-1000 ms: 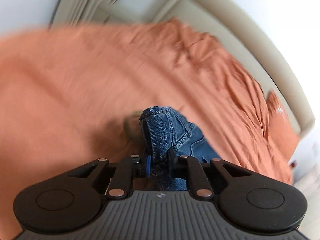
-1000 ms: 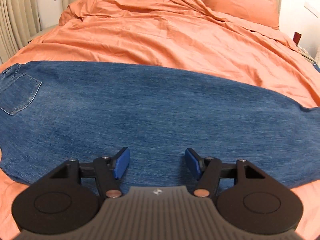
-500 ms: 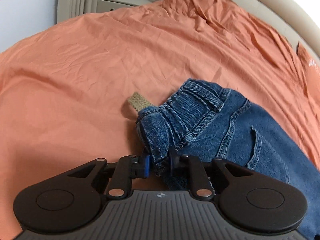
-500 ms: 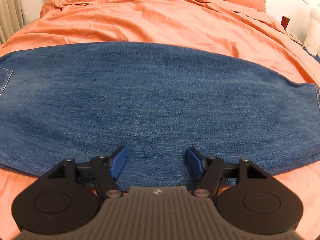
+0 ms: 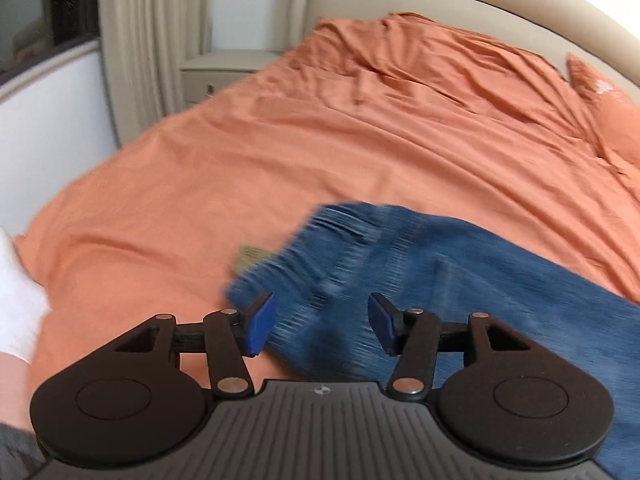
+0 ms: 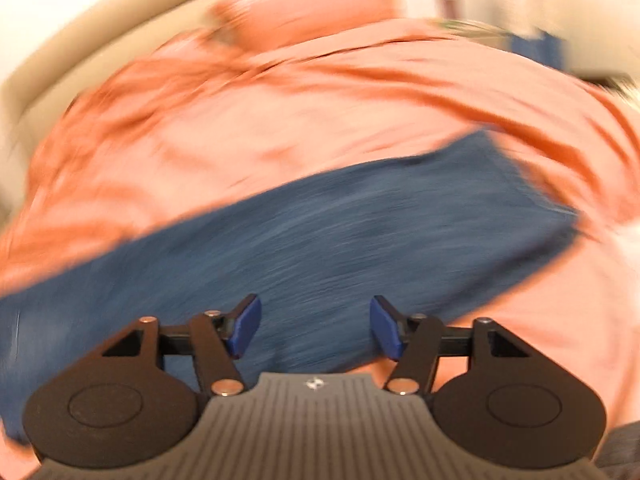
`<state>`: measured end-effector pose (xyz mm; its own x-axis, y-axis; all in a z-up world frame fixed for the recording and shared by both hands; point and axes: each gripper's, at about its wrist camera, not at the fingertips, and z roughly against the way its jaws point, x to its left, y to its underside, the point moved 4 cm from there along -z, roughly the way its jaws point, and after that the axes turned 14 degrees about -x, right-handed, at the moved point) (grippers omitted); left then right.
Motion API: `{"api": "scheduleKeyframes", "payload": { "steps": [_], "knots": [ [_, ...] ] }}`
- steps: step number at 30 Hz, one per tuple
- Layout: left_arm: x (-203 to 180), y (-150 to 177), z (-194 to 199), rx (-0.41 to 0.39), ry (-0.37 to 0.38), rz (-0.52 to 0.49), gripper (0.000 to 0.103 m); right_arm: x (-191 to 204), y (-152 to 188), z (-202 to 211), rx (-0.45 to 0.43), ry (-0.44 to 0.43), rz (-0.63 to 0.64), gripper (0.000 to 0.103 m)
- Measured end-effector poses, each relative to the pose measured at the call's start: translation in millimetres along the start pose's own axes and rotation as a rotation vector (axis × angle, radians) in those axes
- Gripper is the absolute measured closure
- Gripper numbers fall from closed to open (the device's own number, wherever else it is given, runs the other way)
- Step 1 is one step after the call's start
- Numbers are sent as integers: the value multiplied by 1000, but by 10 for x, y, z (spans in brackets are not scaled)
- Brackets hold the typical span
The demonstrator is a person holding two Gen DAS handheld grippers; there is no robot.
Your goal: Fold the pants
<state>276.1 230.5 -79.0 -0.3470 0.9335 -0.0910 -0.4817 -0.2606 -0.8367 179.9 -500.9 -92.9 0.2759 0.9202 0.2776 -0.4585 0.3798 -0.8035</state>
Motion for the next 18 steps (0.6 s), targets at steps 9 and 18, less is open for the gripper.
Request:
{"api": "scheduleKeyframes", "payload": {
  "steps": [9, 18],
  "knots": [
    [-639, 327, -113, 90, 55, -27, 51, -1710, -282, -81, -98, 135, -555, 58],
    [-975, 441, -111, 112, 70, -91, 52, -2040, -278, -454, -78, 122, -658, 103]
  ]
}}
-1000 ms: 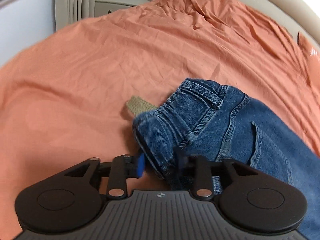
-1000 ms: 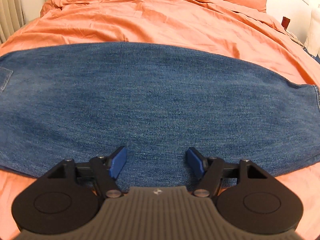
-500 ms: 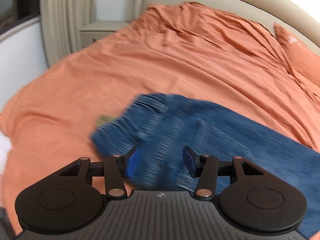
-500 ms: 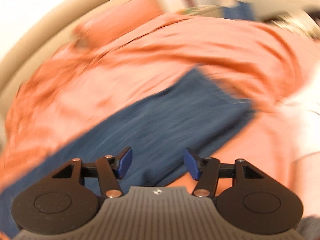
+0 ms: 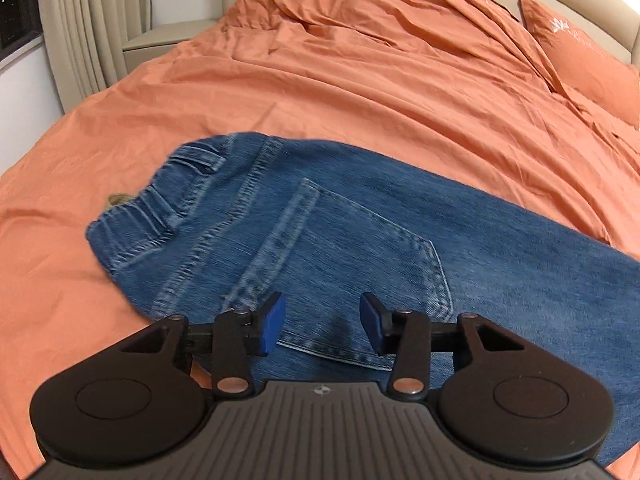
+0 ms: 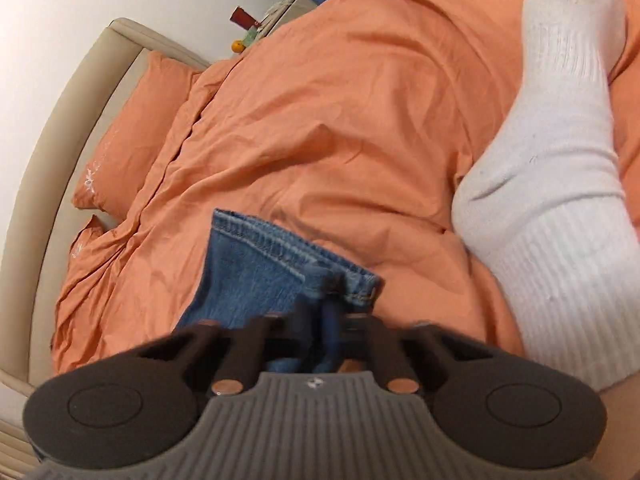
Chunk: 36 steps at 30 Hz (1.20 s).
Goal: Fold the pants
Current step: 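Grasp the jeans leg cuff with the right tool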
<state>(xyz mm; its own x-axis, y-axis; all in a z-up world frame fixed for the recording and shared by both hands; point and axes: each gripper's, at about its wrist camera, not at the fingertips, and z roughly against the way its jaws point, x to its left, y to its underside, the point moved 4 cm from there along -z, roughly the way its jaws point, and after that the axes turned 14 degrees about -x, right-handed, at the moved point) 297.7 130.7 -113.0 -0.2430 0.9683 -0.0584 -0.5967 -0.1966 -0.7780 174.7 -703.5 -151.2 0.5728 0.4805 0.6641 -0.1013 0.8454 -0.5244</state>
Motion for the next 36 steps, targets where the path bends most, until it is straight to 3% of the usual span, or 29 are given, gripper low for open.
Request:
{"api": "scheduleKeyframes", "payload": {
  "steps": [3, 5, 8, 13, 15, 17, 20, 27, 31, 33, 34, 36],
  "knots": [
    [-71, 51, -44, 11, 0, -29, 54, 223, -97, 198, -73, -56, 134, 103],
    [-97, 80, -66, 17, -4, -38, 57, 271, -99, 165, -67, -24, 193, 103],
    [-143, 68, -20, 7, 13, -40, 57, 58, -12, 30, -27, 43, 178, 103],
    [-291, 2, 86, 5, 69, -69, 57, -4, 26, -4, -9, 49, 173, 103],
    [-405, -35, 129, 2, 98, -86, 57, -18, 23, 50, -10, 42, 129, 88],
    [-553, -79, 185, -8, 128, -109, 57, -16, 47, 139, 17, 2, 81, 51],
    [-839, -129, 252, -22, 181, -156, 57, 4, 130, 248, 61, -53, 47, 48],
    [-1633, -140, 340, -23, 316, -276, 57, -207, 271, 20, 116, -75, -148, 51],
    [-2152, -62, 316, -8, 399, -347, 57, -277, 202, -145, 94, -93, -195, 69],
    [-2395, 7, 270, 13, 443, -368, 57, -303, 166, -168, 86, -95, -214, 83],
    [-2515, 45, 244, 19, 457, -384, 58, -303, 137, -155, 71, -91, -213, 100],
    [-2772, 149, 172, 32, 494, -435, 64, -242, 65, -90, 35, -110, -169, 100]
  ]
}}
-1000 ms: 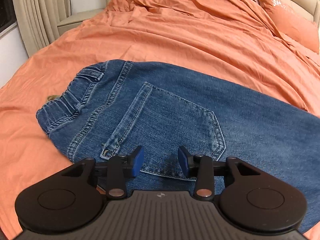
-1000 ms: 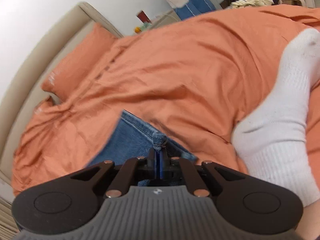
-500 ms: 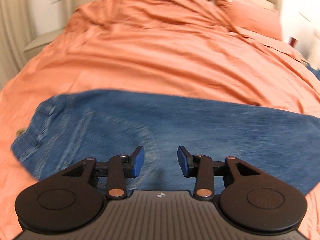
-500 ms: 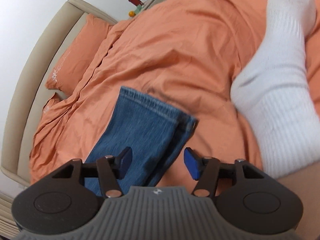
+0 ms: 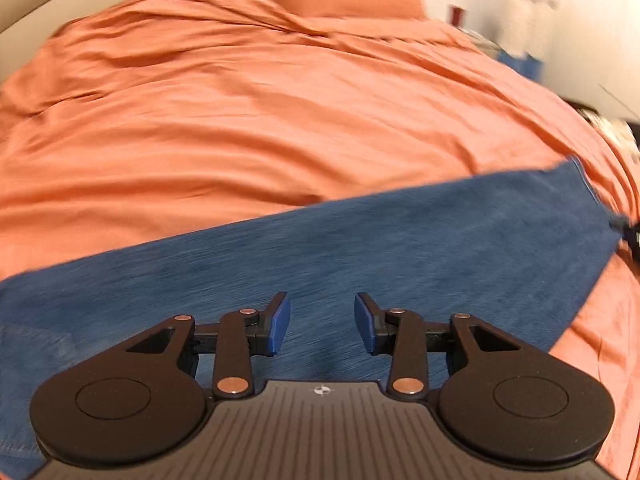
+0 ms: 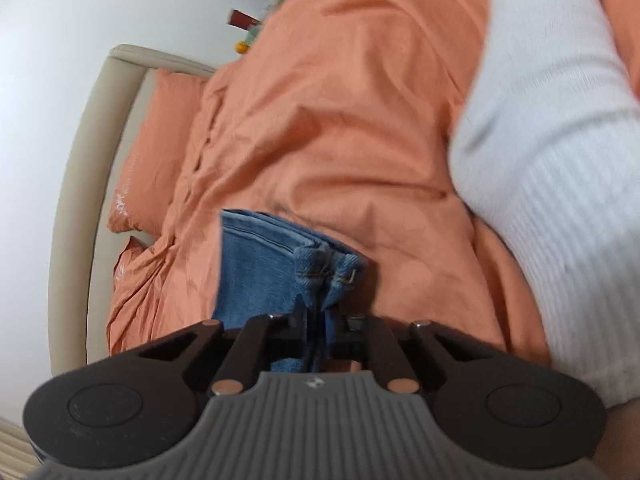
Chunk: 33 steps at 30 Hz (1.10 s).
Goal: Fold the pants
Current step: 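Grasp the jeans leg cuff with the right tool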
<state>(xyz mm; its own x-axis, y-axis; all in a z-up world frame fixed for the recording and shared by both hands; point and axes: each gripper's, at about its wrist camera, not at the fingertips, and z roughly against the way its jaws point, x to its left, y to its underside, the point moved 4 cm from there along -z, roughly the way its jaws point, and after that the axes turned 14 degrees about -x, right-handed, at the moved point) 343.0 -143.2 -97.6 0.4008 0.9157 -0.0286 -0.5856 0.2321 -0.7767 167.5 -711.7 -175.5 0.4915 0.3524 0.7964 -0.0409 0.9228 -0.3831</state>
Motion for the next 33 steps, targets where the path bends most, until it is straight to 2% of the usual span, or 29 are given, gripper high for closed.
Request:
{"api": "scheduleKeyframes", "payload": {
  "steps": [1, 3, 7, 10, 15, 19, 22, 26, 29, 33],
  "knots": [
    [-108, -3, -95, 9, 16, -22, 70, 72, -20, 25, -13, 2, 57, 100],
    [-321, 3, -313, 26, 56, -62, 71, 170, -7, 4, -15, 22, 145, 101],
    [-706, 15, -741, 37, 106, -101, 76, 138, 19, -55, -11, 41, 160, 101],
    [-901, -85, -1063, 23, 118, -90, 78, 182, 39, -65, -16, 50, 221, 101],
    [-1169, -316, -1489, 14, 90, -137, 78, 217, 76, -86, -24, 60, 300, 100],
    [-1220, -390, -1752, 44, 68, -146, 80, 241, 96, -116, -24, 61, 346, 100],
    [-1248, -378, -1826, 38, 53, -160, 81, 276, 110, -139, -31, 56, 391, 100],
    [-1230, -416, -1822, 43, 43, -124, 81, 265, 109, -165, -29, 54, 393, 100],
    [-1261, -455, -1614, 0, 31, -144, 81, 256, 110, -149, -32, 53, 392, 100],
    [-1413, -277, -1289, 49, 87, -186, 81, 256, 112, -140, -38, 53, 393, 100]
  ]
}}
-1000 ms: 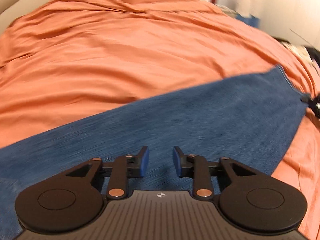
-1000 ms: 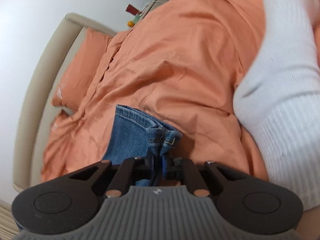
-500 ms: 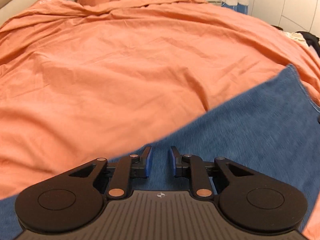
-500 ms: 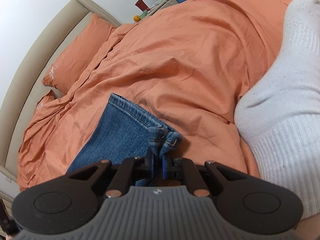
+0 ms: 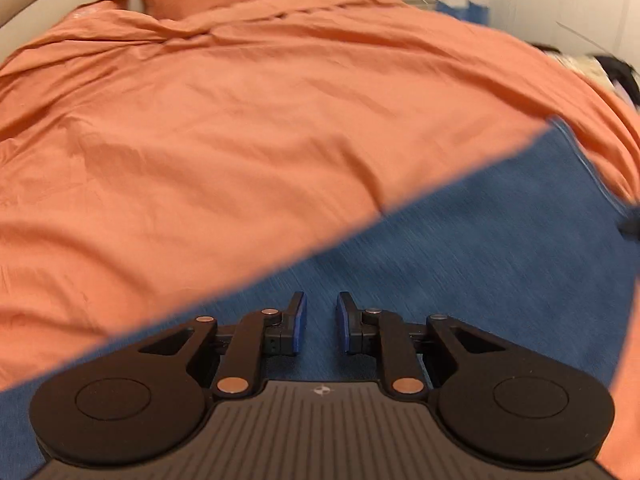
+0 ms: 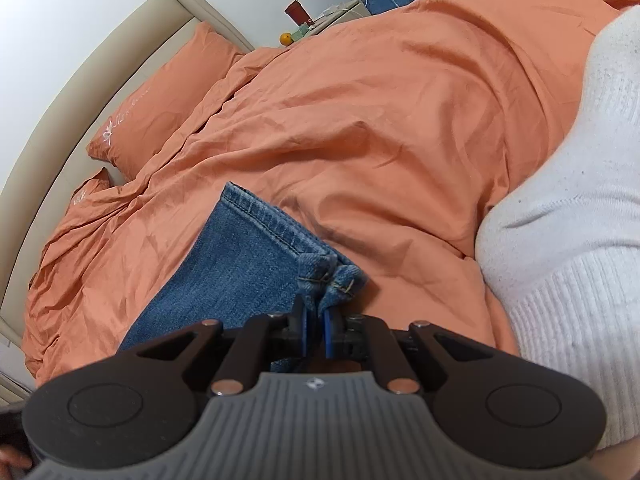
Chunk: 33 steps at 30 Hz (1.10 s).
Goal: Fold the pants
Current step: 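Grasp the jeans leg cuff with the right tool, then lift the cuff with the right tool, lay it toward the waistband, open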
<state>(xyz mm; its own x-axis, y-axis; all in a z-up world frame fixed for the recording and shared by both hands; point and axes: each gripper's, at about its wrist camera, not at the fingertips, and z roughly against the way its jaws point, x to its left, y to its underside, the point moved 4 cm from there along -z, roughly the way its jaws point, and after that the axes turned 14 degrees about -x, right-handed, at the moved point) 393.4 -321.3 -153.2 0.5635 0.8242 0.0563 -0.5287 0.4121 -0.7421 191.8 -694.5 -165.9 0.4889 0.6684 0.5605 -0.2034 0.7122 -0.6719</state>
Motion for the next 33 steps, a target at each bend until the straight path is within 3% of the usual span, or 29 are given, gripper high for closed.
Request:
{"api": "scheduleKeyframes", "payload": {
  "steps": [3, 7, 9, 16, 20, 26, 33],
  "knots": [
    [-215, 172, 164, 20, 35, -25, 82, 2, 8, 23, -8, 0, 4, 100],
    [-399, 343, 343, 66, 63, 10, 95, 26, 6, 62, -26, -6, 15, 100],
    [-469, 403, 410, 83, 73, 25, 97, 30, 8, 69, -29, -7, 22, 100],
    [-603, 634, 805, 88, 126, 109, 99, 36, -25, 124, -41, -26, 19, 100],
    [-467, 683, 1174, 82, 214, 199, 94, 162, -112, 223, -72, -51, 49, 100],
    [12, 617, 2052, -59, 152, 245, 94, 693, -340, 575, -156, -148, 99, 100],
    [890, 461, 3262, -235, -11, 282, 94, 1924, -445, 1143, -242, -280, 397, 100]
  ]
}}
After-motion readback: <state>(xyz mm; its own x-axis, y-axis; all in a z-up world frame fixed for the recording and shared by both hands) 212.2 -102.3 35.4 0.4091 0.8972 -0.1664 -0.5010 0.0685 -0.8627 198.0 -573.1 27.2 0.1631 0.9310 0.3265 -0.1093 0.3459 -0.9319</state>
